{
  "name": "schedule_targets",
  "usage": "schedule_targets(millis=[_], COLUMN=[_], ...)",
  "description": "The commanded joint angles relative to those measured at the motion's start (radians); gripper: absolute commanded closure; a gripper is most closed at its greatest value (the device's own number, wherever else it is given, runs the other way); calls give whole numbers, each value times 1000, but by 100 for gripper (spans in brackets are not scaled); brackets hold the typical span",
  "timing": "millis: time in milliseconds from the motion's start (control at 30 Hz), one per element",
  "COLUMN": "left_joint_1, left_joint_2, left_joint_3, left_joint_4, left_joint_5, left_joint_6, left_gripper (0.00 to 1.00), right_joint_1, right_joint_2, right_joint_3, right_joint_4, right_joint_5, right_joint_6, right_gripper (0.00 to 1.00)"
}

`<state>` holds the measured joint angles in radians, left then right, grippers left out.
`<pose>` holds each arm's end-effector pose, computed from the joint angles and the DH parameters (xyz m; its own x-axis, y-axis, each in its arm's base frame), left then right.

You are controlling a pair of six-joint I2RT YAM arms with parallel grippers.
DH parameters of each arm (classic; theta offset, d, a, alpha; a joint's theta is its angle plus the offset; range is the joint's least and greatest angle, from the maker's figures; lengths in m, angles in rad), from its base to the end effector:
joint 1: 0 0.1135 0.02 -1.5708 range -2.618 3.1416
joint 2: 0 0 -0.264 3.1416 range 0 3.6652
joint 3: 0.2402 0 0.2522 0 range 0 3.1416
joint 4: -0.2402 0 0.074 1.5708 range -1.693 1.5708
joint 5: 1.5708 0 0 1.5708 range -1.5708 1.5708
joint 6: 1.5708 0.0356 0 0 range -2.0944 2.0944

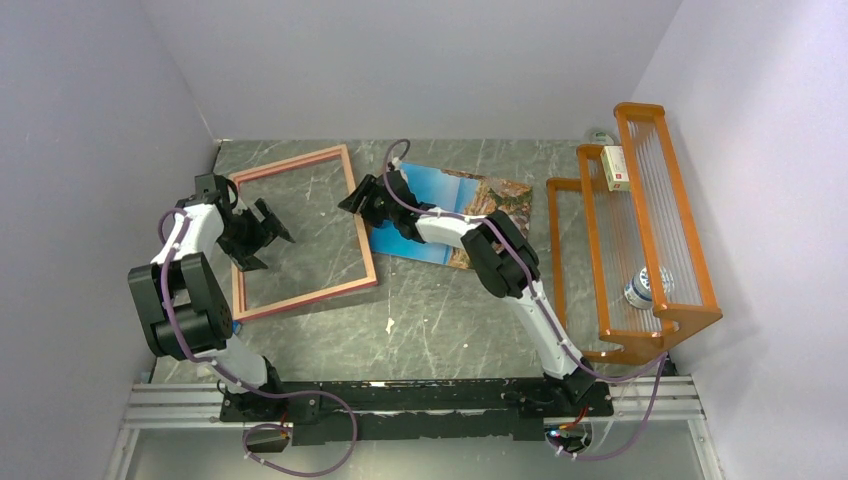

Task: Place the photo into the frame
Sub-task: Turn over the photo frame at the center of the board.

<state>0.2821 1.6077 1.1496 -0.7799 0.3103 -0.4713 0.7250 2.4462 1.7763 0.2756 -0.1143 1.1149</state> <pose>0.3020 0.0762 0.2208 -0.7320 -0.6623 -0.1600 -0.5630 0.7202 -0.4055 0.4112 0.3697 0.1356 -0.7889 0.4928 -0.3671 -0.0666 0.5254 0.8483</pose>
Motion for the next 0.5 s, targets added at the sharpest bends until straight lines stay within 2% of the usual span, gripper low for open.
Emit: schedule_targets(millis=[0,100,167,333,467], left_joint_1=[5,5,5,2,-9], left_joint_2=[-27,-45,-55,-71,-78], left_joint_3=[39,49,50,49,23], left_joint_4=[-13,-11,-7,11,43], left_joint_5=[45,74,94,174,241], left_joint_6=[27,48,51,39,27], left_gripper=[6,6,6,6,6], right_joint_1=[-8,-11,-16,-46,-68], right_joint_2=[-61,-96,-108,-181,-260], right_joint_3=[83,115,148,163,125], right_joint_4=[-85,-182,-264,-426,-579], right_joint_5=[7,19,10,4,70], right_joint_6=[-115,-205,-266,-370,-440], right_gripper=[35,25,22,21,23])
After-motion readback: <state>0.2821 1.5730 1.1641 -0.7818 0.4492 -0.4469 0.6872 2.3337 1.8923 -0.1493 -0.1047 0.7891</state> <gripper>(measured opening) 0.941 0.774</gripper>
